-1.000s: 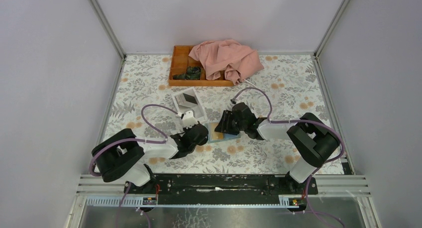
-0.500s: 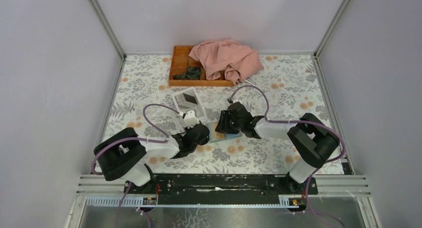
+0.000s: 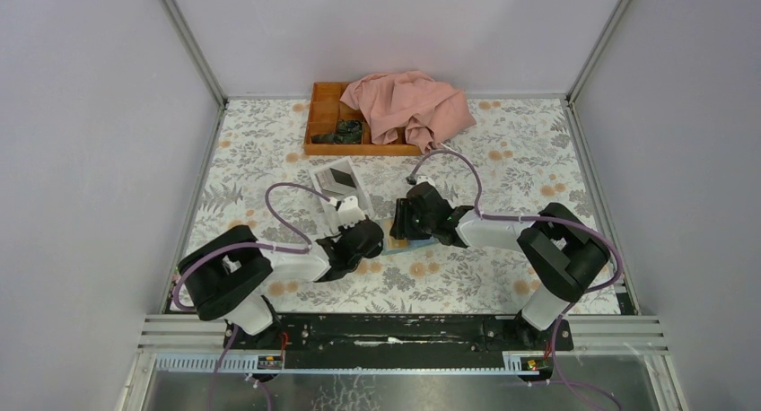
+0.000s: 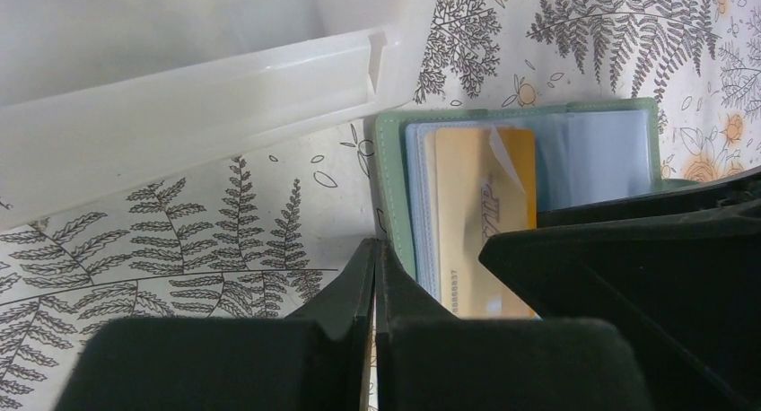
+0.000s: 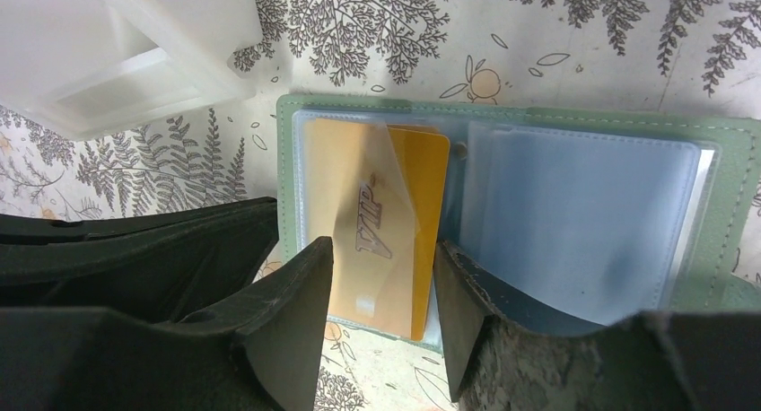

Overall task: Put the credit cards into the card holder
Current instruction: Insert the credit card into the card holder.

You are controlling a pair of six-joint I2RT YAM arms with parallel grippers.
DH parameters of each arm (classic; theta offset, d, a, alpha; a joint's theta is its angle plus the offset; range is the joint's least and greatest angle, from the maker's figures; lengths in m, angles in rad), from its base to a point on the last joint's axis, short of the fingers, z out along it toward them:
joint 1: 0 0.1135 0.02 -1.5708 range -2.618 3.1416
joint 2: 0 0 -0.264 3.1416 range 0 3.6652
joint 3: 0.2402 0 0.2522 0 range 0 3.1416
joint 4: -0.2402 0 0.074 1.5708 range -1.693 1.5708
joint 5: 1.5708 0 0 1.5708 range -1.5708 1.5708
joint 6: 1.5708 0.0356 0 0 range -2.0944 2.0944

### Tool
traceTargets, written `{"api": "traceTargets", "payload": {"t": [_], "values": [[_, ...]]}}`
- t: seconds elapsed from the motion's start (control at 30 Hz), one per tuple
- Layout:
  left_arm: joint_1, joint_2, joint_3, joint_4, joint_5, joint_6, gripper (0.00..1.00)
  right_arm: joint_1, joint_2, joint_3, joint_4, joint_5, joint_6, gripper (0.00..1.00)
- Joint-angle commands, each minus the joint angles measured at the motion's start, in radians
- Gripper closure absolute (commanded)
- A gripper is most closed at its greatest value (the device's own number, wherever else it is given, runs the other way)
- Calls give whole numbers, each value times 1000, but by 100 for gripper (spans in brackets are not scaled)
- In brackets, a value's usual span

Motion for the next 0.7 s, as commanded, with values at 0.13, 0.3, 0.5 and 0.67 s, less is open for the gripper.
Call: {"api": "traceTargets", "payload": {"t": [0.13, 0.3, 0.5, 0.67], "values": [[-10, 77, -1, -126, 46, 32, 100, 38, 38, 58, 15, -27, -39, 48], [-3, 84, 5, -138, 29, 42, 100, 43, 32, 50, 27, -31, -46, 48], [17, 66, 8, -151, 20, 53, 100, 48, 6, 40, 24, -15, -74, 48], [18, 35, 14, -183, -1, 52, 100, 49, -58, 23, 19, 19, -95, 46]]}}
